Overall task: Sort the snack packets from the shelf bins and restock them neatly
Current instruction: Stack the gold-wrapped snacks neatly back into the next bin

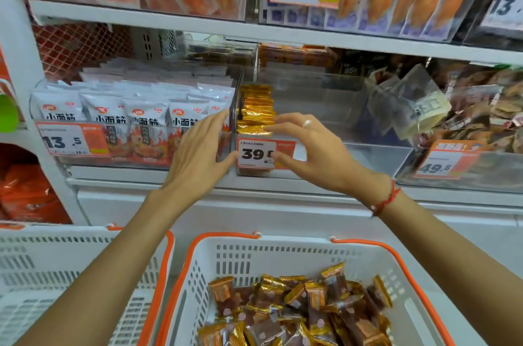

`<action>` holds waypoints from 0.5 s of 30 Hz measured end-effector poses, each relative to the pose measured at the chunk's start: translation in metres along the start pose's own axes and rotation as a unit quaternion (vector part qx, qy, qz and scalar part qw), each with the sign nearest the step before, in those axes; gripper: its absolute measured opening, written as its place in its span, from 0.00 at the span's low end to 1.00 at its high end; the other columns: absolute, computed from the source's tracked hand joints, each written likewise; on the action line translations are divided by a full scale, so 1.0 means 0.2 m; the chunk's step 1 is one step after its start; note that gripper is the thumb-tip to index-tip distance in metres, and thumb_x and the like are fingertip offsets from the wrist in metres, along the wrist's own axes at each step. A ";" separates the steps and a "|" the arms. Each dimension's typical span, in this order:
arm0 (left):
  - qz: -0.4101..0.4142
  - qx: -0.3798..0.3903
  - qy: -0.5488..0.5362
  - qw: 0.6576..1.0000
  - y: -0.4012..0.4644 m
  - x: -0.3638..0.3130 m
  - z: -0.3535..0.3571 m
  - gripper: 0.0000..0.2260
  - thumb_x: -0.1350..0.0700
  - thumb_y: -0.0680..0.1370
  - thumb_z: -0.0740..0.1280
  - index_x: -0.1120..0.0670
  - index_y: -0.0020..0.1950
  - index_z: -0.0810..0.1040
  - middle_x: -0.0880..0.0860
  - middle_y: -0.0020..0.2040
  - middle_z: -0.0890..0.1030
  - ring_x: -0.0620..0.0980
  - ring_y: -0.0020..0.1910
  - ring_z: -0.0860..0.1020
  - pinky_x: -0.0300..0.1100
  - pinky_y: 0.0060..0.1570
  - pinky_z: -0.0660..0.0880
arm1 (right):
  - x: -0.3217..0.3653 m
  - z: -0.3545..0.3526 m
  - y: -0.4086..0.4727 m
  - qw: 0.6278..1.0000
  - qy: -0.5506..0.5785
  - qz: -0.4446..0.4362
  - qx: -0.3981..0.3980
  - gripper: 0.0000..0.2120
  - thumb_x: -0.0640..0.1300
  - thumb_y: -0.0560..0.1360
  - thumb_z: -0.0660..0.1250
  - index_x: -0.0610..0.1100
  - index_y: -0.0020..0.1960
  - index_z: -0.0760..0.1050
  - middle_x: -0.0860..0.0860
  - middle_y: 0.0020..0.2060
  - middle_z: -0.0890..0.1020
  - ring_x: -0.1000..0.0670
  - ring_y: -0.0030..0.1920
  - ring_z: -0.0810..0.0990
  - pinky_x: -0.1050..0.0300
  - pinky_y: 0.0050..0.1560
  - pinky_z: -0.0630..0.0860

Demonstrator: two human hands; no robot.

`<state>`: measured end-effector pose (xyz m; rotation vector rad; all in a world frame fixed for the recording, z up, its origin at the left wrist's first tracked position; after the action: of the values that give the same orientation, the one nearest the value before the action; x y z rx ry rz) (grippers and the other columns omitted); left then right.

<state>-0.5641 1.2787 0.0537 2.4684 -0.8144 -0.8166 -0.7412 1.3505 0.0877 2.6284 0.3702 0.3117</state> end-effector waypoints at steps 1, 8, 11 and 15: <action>-0.009 -0.042 -0.017 0.999 -0.05 -0.02 -0.01 0.30 0.52 0.77 0.68 0.51 0.76 0.60 0.51 0.72 0.68 0.51 0.71 0.65 0.45 0.66 0.63 | -0.02 0.00 -0.07 1.000 0.021 0.016 -0.001 0.17 0.53 0.77 0.66 0.54 0.65 0.74 0.55 0.60 0.77 0.57 0.57 0.73 0.58 0.52 0.73; -0.098 0.028 -0.087 0.991 -0.70 0.00 0.55 0.16 0.58 0.78 0.66 0.47 0.65 0.74 0.42 0.58 0.76 0.46 0.58 0.75 0.40 0.51 0.70 | -0.26 0.64 -0.88 0.946 0.081 0.185 0.255 0.10 0.49 0.80 0.62 0.53 0.57 0.79 0.61 0.44 0.78 0.60 0.42 0.77 0.70 0.40 0.71; -0.140 0.176 -0.050 0.973 -1.02 0.11 0.88 0.16 0.57 0.80 0.63 0.45 0.66 0.73 0.44 0.65 0.74 0.45 0.62 0.74 0.40 0.57 0.73 | -0.32 0.98 -1.26 0.910 0.079 0.241 0.327 0.12 0.45 0.80 0.59 0.52 0.61 0.77 0.56 0.52 0.80 0.54 0.52 0.79 0.62 0.47 0.76; -0.136 0.348 0.017 0.927 -1.36 0.21 1.14 0.24 0.54 0.82 0.60 0.45 0.77 0.59 0.46 0.77 0.59 0.46 0.74 0.62 0.40 0.70 0.65 | -0.26 1.29 -1.52 0.885 0.045 0.256 0.388 0.22 0.44 0.79 0.59 0.49 0.73 0.65 0.48 0.68 0.71 0.45 0.68 0.69 0.50 0.63 0.70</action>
<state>-0.5739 1.4098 -0.2791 3.2729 -0.8671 -0.6383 -0.7806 1.4872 -0.2882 3.4934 -0.2575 0.5431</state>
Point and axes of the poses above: each hand's wrist, its own y-axis towards the middle knuckle, its own z-axis out of the palm, x = y × z, the point moved 5 cm from there along y, towards the middle knuckle
